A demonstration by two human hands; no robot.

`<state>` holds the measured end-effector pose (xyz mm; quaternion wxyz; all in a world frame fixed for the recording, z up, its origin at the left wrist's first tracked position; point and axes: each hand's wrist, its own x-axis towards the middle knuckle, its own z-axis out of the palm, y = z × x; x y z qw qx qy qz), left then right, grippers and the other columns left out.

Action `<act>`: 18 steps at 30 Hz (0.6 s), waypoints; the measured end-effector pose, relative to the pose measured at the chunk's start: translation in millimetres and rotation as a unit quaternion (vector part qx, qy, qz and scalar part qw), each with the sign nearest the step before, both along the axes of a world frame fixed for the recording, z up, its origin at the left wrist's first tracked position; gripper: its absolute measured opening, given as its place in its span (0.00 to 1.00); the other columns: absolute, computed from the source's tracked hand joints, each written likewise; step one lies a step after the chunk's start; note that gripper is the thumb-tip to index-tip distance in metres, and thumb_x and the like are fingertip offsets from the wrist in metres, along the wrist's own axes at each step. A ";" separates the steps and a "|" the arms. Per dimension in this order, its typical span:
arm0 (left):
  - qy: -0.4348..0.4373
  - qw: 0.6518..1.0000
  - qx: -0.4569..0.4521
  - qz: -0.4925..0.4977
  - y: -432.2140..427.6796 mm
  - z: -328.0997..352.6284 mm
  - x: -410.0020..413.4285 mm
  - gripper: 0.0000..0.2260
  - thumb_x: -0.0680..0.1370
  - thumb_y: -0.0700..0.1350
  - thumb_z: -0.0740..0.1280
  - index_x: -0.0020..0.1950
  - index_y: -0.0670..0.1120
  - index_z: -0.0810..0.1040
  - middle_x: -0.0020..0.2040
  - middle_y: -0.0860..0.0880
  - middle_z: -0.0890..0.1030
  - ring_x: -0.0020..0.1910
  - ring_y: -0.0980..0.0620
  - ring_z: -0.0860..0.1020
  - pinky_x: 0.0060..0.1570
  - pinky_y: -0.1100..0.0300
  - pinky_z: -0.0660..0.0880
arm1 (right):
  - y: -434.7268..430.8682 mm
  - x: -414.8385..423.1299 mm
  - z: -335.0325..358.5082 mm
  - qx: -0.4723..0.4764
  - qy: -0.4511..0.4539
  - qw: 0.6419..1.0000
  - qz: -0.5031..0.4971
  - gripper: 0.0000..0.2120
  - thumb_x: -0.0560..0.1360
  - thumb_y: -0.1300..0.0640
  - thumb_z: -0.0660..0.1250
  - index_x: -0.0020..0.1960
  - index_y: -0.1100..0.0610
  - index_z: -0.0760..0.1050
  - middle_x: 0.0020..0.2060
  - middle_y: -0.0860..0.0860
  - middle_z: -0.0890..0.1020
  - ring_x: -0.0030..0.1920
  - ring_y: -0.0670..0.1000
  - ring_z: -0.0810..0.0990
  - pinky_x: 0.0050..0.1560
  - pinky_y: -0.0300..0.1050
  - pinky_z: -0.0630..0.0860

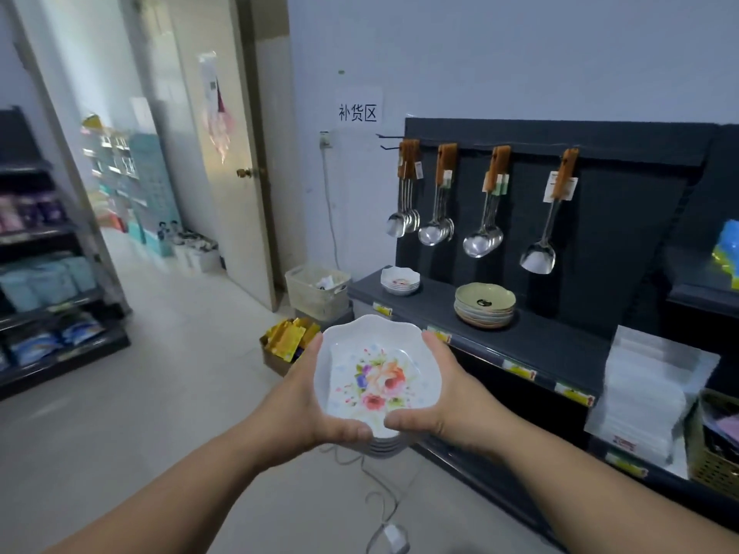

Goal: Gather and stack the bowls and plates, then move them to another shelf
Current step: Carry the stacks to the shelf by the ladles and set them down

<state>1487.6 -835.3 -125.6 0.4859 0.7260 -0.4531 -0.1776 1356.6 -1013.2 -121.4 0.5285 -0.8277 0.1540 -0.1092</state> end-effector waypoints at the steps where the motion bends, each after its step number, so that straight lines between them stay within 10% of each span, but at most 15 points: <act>1: -0.002 1.000 0.001 0.013 2.6 -2.6 16.4 0.43 0.60 0.48 0.82 0.67 0.65 0.61 0.61 0.64 0.73 0.62 0.66 0.72 0.53 0.70 0.73 | 1.7 19.8 -2.7 -0.003 0.001 1.000 0.002 0.47 0.57 0.52 0.84 0.63 0.29 0.59 0.57 0.32 0.77 0.57 0.31 0.75 0.49 0.27 0.72; 10: 0.038 0.979 -0.042 0.198 3.4 -28.6 187.6 0.30 0.70 0.46 0.74 0.67 0.60 0.64 0.59 0.59 0.76 0.57 0.54 0.76 0.51 0.61 0.74 | 44.2 205.0 -30.1 0.057 -0.041 0.982 -0.172 0.33 0.68 0.55 0.75 0.63 0.32 0.61 0.52 0.34 0.77 0.52 0.38 0.77 0.47 0.37 0.76; 18: 0.030 0.977 -0.043 0.208 -36.0 -42.3 294.8 0.27 0.71 0.45 0.73 0.65 0.61 0.65 0.58 0.59 0.75 0.55 0.56 0.74 0.41 0.74 0.66 | 24.5 314.3 -48.2 0.070 -0.063 0.959 -0.266 0.29 0.69 0.55 0.72 0.55 0.26 0.63 0.53 0.34 0.76 0.52 0.38 0.77 0.45 0.36 0.76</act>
